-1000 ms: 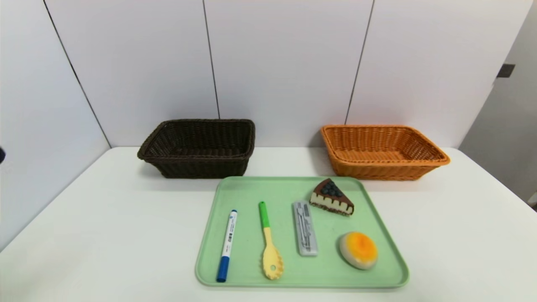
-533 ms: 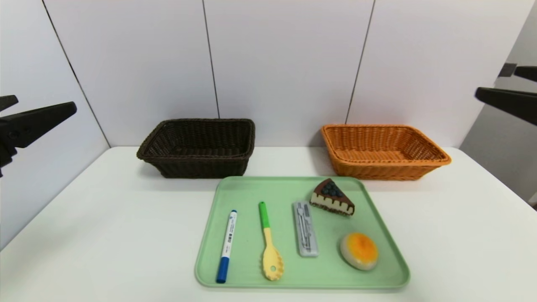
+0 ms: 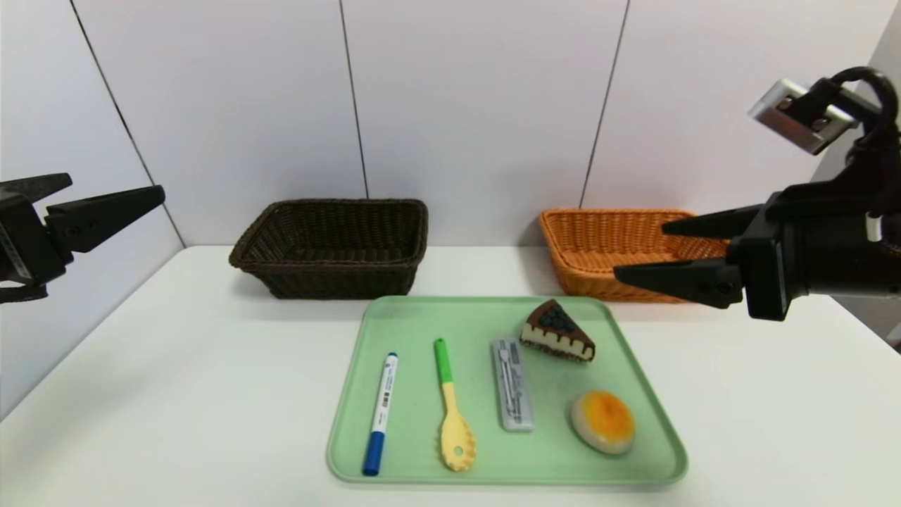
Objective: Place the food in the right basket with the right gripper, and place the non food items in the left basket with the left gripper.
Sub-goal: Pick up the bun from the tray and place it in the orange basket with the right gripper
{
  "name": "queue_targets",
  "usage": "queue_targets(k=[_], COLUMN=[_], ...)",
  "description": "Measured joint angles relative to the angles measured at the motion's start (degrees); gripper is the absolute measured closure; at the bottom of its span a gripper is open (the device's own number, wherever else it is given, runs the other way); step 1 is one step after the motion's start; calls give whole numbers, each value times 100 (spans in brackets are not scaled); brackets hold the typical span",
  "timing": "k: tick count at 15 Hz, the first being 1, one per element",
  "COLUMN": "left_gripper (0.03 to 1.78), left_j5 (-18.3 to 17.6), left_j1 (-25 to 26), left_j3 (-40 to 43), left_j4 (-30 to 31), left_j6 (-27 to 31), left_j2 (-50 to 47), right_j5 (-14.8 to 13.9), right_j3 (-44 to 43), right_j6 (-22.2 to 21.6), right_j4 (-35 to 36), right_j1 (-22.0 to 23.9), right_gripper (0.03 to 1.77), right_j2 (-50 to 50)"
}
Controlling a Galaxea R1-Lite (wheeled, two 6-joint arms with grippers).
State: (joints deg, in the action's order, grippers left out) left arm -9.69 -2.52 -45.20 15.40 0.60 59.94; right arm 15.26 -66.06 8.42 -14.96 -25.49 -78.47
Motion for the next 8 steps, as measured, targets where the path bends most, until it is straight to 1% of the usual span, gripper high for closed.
queue_targets(k=[4, 6, 7, 8], left_gripper=[12, 12, 12, 12], left_j5=[-1, -23, -26, -26], left_j1=[0, -15, -34, -48], left_j3=[6, 24, 26, 28], left_j4=[0, -5, -2, -2], left_j6=[4, 20, 67, 163], left_j2=[41, 41, 30, 17], right_j5=[-13, -16, -20, -24], right_j3=[-839, -1089, -1152, -1186], right_j6=[141, 414, 563, 728], right_j4=[-1872, -2740, -2994, -3043], right_j1=[-149, -151, -122, -83], right_gripper=[9, 9, 9, 9], right_j2=[-535, -772, -909, -1040])
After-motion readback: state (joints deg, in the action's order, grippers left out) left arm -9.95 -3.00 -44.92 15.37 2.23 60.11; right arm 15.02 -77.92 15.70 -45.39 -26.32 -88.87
